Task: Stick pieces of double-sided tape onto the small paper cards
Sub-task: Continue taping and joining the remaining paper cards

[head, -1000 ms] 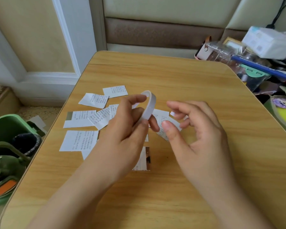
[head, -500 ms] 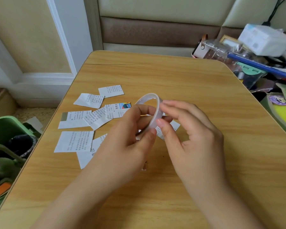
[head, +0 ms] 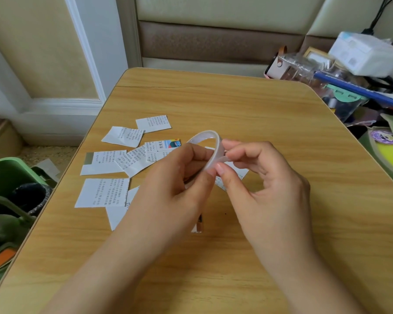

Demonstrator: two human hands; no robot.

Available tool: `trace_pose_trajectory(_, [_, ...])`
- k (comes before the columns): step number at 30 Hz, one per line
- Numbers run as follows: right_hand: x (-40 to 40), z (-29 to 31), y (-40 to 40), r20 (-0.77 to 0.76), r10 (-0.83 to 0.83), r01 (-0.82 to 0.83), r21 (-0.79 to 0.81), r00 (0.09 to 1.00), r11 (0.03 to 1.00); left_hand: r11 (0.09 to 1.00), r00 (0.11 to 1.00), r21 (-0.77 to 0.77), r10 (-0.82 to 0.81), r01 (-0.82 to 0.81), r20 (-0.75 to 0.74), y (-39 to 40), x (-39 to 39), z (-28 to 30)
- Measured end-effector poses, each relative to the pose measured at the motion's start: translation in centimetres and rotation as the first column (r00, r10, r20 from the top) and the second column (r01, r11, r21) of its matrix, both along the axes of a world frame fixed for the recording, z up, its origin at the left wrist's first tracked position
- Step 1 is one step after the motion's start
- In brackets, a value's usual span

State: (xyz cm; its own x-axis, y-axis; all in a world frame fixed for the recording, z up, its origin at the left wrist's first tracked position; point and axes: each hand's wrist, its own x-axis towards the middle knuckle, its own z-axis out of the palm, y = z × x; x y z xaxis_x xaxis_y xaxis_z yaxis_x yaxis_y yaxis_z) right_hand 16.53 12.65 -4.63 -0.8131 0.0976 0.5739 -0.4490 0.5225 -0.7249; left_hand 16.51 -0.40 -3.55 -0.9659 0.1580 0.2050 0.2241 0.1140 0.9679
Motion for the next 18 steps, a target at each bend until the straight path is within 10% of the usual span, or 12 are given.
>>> trace_pose_trajectory(18, [-0.40,0.09,0.37,-0.056,0.038,-0.030,0.138,0.998,0.990,0.984,0.995,-0.149,0.098,-0.099,-0.014,-0.11,0.23,0.32])
